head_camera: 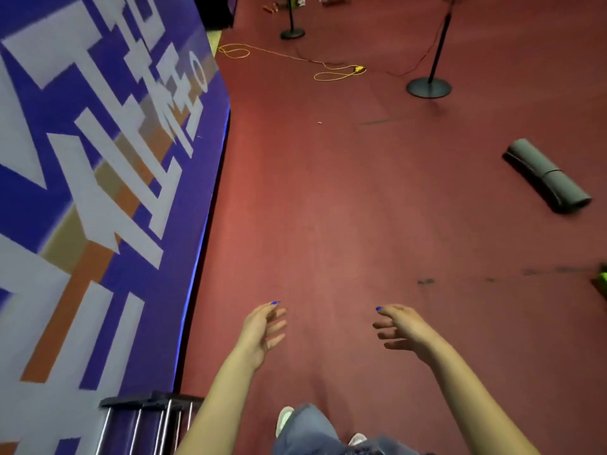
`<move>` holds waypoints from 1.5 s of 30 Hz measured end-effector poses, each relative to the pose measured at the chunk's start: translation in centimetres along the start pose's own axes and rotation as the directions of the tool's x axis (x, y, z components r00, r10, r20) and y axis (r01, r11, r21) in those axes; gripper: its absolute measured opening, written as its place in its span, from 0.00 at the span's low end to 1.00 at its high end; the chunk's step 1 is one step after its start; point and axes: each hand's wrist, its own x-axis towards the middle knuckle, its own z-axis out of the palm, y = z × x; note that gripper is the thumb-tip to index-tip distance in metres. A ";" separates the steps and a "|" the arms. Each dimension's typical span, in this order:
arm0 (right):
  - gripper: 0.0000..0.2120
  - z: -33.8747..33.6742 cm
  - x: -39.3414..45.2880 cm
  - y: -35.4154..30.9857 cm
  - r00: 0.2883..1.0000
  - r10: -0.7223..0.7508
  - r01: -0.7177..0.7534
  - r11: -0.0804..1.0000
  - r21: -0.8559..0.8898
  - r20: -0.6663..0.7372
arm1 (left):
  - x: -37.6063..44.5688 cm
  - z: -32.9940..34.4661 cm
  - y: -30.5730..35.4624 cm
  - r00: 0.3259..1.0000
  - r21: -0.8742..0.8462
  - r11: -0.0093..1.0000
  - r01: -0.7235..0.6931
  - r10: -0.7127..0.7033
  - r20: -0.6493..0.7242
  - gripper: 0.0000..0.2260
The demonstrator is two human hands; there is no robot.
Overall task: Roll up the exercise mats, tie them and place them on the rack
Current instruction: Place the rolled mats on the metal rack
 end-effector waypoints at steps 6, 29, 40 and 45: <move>0.06 -9.0 2.3 -5.3 0.998 -0.065 0.065 0.998 0.024 0.007 | 1.8 11.9 2.5 0.993 0.099 0.995 -0.006 -0.006 0.122 0.04; 0.09 -54.8 23.7 -31.6 0.951 -0.224 0.266 0.944 0.197 -0.213 | 18.2 70.4 24.4 0.870 0.246 0.946 -0.210 0.066 0.489 0.06; 0.09 -78.9 35.0 -32.3 0.956 -0.050 0.167 0.902 0.399 -0.288 | 26.2 97.6 29.5 0.893 0.324 0.928 -0.186 0.021 0.450 0.06; 0.08 -88.1 39.3 -35.1 0.960 -0.031 0.160 0.875 0.456 -0.277 | 29.8 109.2 31.6 0.894 0.338 0.927 -0.162 -0.007 0.447 0.07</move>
